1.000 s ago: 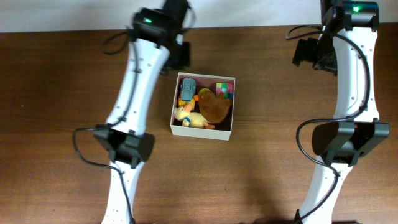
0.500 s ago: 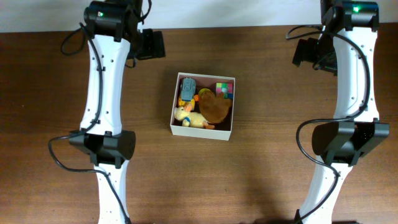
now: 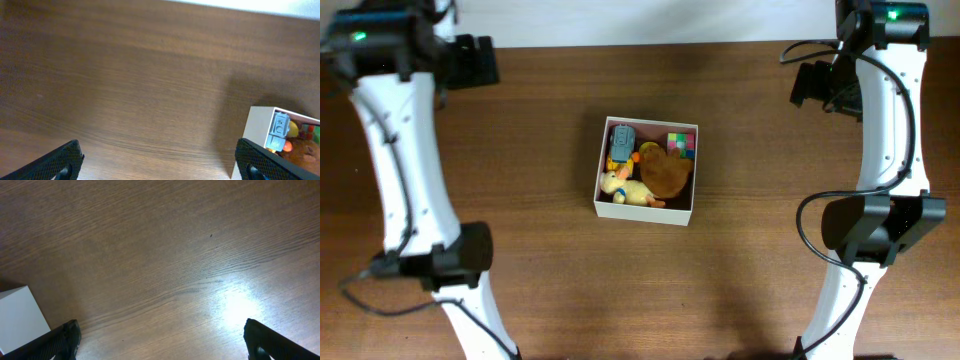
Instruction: Pack container
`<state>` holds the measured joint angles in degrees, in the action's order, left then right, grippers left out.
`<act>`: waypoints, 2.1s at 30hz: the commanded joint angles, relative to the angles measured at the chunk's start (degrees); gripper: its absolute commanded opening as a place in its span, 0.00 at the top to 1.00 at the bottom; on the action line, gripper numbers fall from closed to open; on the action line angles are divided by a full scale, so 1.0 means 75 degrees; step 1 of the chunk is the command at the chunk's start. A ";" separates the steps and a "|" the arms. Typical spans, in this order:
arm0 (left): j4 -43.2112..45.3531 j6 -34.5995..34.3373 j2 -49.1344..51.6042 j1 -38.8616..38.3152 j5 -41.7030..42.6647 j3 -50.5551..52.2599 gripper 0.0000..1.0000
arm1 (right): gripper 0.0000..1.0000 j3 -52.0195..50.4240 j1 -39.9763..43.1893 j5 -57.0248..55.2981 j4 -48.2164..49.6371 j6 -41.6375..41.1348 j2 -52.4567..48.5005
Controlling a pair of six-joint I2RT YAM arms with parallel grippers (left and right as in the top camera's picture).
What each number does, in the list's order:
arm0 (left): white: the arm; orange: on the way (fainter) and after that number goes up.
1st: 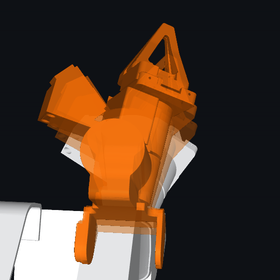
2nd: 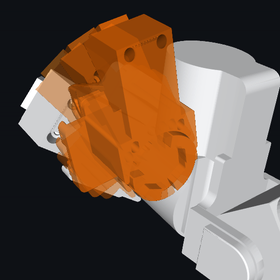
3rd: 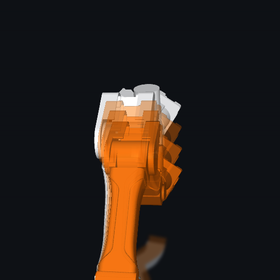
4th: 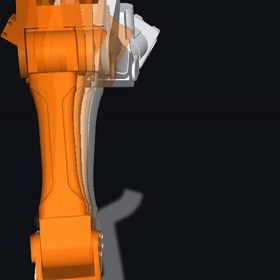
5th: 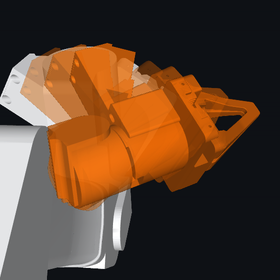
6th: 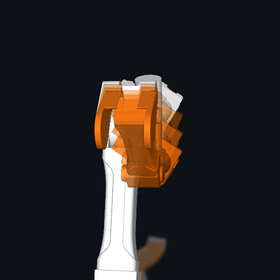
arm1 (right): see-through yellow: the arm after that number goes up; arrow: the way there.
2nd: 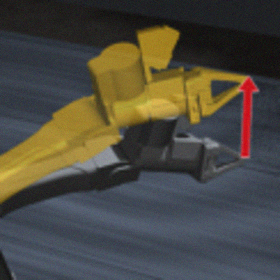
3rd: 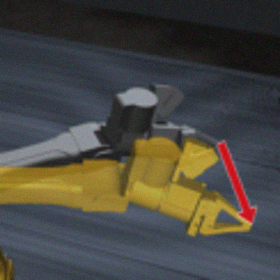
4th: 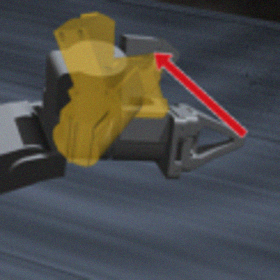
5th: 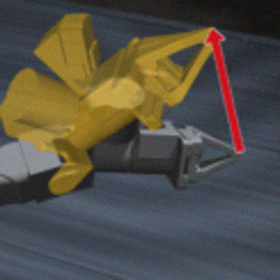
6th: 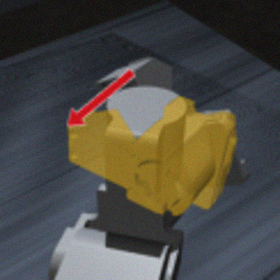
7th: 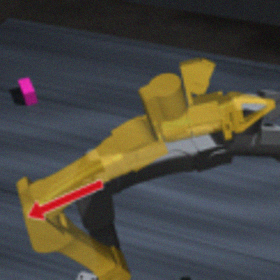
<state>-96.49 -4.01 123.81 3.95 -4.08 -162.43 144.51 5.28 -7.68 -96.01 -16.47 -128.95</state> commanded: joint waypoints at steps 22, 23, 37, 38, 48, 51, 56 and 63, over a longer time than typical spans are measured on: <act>0.9710 0.0533 -0.9769 0.0297 0.1285 1.3682 0.01 | 0.01 -0.0012 0.0000 -0.0070 0.0003 -0.0009 0.0029; 1.0115 0.0536 -1.0212 0.0297 0.1384 1.4268 0.01 | 0.01 -0.0012 0.0000 -0.0070 0.0003 -0.0012 0.0029; 1.2205 0.0481 -1.4079 0.0297 0.1434 1.8814 0.01 | 0.01 -0.0012 0.0000 -0.0070 0.0003 -0.0012 0.0029; 1.2394 0.0481 -1.4294 0.0297 0.1437 1.9103 0.01 | 0.01 -0.0012 0.0000 -0.0070 0.0003 -0.0012 0.0029; 1.3123 0.0452 -1.5956 0.0297 0.1979 2.1026 0.01 | 0.01 -0.0012 0.0000 -0.0070 0.0003 -0.0009 0.0029; 1.3108 0.0452 -1.6180 0.0294 0.2017 2.1280 0.01 | 0.01 -0.0012 0.0000 -0.0070 0.0003 -0.0012 0.0029; 1.2753 0.0455 -1.6477 0.0294 0.2037 2.1571 0.01 | 0.01 -0.0012 0.0000 -0.0070 0.0003 -0.0012 0.0029; 1.2371 0.0493 -1.6471 0.0297 0.1947 2.1589 0.01 | 0.01 -0.0012 0.0000 -0.0070 0.0003 -0.0012 0.0029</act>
<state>-3.64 -0.86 0.93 5.93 10.15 -0.91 144.51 5.28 -7.68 -96.01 -16.47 -128.95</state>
